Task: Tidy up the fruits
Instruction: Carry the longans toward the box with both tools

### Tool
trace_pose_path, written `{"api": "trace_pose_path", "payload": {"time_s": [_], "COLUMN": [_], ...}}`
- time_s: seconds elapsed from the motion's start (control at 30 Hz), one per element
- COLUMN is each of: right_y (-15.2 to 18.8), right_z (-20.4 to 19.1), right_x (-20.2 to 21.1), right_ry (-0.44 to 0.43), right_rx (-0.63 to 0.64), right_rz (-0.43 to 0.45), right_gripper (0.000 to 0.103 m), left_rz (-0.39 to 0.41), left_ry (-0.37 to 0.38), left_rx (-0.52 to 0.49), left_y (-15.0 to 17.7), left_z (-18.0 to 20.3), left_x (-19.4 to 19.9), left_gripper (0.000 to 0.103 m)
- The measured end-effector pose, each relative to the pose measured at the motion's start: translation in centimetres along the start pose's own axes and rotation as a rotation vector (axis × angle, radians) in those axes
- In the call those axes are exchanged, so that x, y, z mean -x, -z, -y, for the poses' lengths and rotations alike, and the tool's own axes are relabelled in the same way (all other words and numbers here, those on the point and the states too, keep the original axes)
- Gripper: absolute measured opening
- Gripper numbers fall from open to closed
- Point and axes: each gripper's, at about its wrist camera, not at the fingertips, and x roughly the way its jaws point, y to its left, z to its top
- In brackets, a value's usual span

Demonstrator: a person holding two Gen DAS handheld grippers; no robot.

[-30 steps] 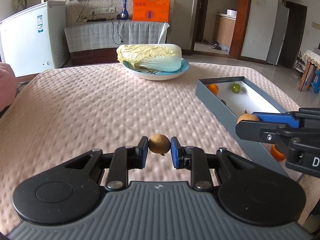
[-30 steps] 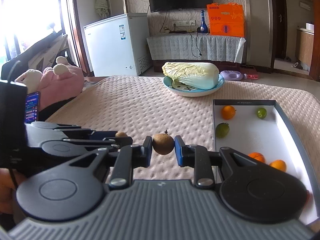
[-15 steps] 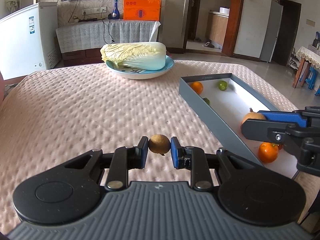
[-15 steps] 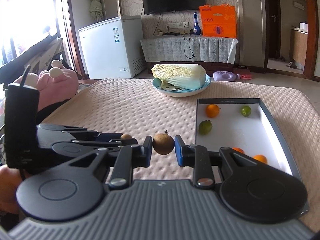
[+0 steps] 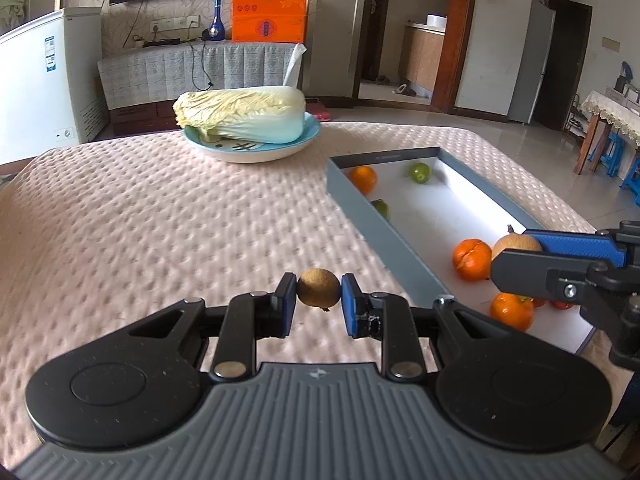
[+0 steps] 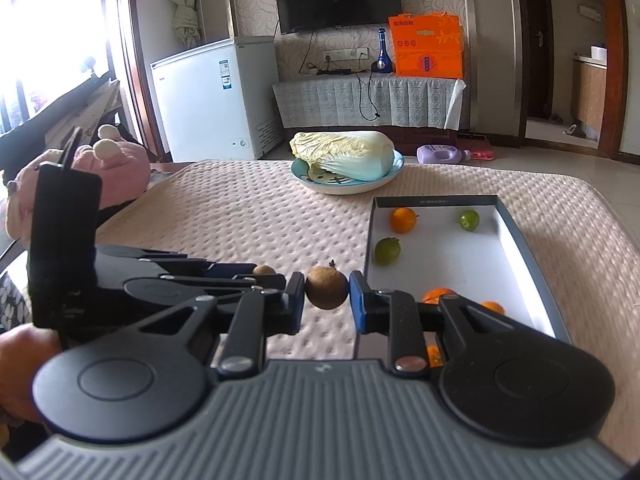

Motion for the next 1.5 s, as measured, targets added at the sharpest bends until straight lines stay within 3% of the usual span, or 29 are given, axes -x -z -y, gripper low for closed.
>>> {"api": "trace_pose_path", "payload": {"time_s": [1.13,1.5], "right_y": [1.4,1.7], "right_z": [3.7,4.8], "right_x": [3.5,3.4], "right_ry": [0.059,0.096], "right_rx": [-0.027,-0.044], "right_rz": [0.001,-0.02], "right_gripper": [0.027,0.026], "left_rz": [0.037,0.023], "left_ry": [0.124,0.143], "left_rx": [-0.063,-0.06], "left_y": [-1.5,-2.6], "left_z": [7.2,8.6], "left_x": [-2.7,-5.8], "left_gripper": [0.028,0.028]}}
